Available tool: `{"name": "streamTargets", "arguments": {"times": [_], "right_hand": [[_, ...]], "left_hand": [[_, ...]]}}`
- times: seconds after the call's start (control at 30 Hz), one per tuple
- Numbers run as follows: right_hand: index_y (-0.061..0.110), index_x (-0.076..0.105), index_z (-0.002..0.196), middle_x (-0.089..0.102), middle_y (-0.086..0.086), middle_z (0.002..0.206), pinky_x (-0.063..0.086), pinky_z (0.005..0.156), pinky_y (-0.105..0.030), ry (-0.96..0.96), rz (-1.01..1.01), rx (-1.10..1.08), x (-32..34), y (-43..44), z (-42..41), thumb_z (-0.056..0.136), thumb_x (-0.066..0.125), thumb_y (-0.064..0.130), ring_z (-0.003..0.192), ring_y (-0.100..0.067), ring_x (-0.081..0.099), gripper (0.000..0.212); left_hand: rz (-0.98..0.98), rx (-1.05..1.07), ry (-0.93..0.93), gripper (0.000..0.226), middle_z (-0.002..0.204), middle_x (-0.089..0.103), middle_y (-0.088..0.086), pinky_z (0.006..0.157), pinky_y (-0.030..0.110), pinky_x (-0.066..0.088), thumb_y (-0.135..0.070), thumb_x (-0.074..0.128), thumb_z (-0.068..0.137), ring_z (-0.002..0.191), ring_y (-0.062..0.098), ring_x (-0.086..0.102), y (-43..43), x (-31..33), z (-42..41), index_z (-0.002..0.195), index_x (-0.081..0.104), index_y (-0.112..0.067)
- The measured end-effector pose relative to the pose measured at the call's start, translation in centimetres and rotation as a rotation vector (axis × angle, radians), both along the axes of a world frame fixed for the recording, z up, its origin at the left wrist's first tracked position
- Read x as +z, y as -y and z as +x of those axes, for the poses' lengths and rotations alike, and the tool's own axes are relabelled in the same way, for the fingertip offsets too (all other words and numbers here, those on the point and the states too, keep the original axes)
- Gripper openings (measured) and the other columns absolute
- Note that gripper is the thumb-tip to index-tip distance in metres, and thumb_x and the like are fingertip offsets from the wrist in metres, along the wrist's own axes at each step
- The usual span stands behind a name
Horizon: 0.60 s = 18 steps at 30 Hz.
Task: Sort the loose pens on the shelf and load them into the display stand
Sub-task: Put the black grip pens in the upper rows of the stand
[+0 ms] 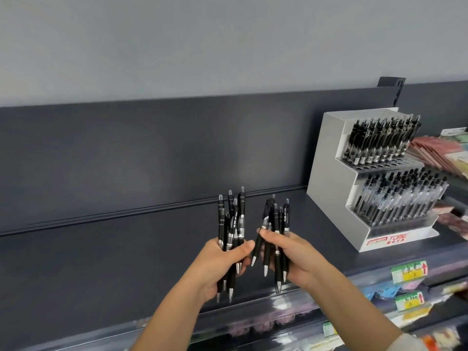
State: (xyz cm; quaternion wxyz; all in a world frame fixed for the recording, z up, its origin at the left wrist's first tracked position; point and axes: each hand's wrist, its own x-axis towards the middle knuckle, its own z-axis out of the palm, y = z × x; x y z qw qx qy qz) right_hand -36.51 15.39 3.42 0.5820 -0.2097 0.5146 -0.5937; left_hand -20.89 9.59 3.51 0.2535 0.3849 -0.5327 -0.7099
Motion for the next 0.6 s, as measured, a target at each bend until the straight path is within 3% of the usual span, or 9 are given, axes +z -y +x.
{"name": "streamTargets", "arguments": {"times": [0.17,0.33,0.4,0.47,0.53,0.6], "right_hand": [[0.006,0.063,0.081,0.064,-0.004,0.059,0.05,0.051,-0.026,-0.106,-0.047,-0.025,0.2,-2.5,-1.2,0.08,0.071,0.013,0.051,-0.015,0.061,0.011],[0.0,0.065,0.09,0.066,-0.014,0.073,0.051,0.057,-0.03,-0.162,-0.05,-0.081,0.1,-5.7,-3.9,0.077,0.075,0.022,0.062,-0.025,0.063,0.027],[0.002,0.064,0.096,0.068,-0.011,0.076,0.049,0.061,-0.032,-0.177,-0.029,-0.134,0.2,-7.1,-5.4,0.074,0.078,0.026,0.068,-0.024,0.064,0.036],[0.006,0.063,0.094,0.067,-0.005,0.071,0.048,0.063,-0.033,-0.165,-0.024,-0.193,0.4,-8.7,-7.3,0.074,0.077,0.023,0.066,-0.019,0.062,0.03],[0.005,0.062,0.095,0.066,-0.005,0.07,0.05,0.059,-0.032,-0.144,-0.034,-0.221,0.9,-10.7,-9.3,0.076,0.075,0.02,0.063,-0.019,0.062,0.028],[0.004,0.063,0.097,0.067,-0.005,0.068,0.05,0.055,-0.029,-0.139,-0.052,-0.241,1.2,-13.0,-11.7,0.077,0.074,0.02,0.059,-0.017,0.064,0.028]], "left_hand": [[-0.019,-0.078,0.043,0.015,0.084,0.074,0.01,0.067,0.025,0.055,-0.017,0.075,0.079,0.072,0.016,0.068,-1.9,0.1,-2.5,0.09,0.07,-0.009],[-0.088,-0.171,0.05,0.025,0.079,0.072,0.007,0.067,0.026,0.052,-0.018,0.077,0.076,0.073,0.014,0.067,-4.1,0.0,-5.7,0.097,0.069,-0.006],[-0.132,-0.207,0.067,0.042,0.082,0.072,0.005,0.075,0.03,0.051,-0.029,0.082,0.069,0.078,0.014,0.068,-5.1,0.1,-7.2,0.103,0.067,-0.008],[-0.179,-0.245,0.087,0.054,0.088,0.074,0.004,0.086,0.037,0.052,-0.038,0.086,0.063,0.085,0.017,0.069,-6.4,0.3,-8.9,0.105,0.067,-0.011],[-0.233,-0.29,0.097,0.04,0.091,0.074,0.005,0.09,0.039,0.052,-0.032,0.082,0.07,0.087,0.02,0.069,-8.0,0.5,-11.2,0.101,0.069,-0.011],[-0.276,-0.321,0.088,0.022,0.088,0.075,0.003,0.08,0.027,0.053,-0.022,0.075,0.079,0.086,0.016,0.07,-10.2,1.0,-13.5,0.097,0.07,-0.012]]}}
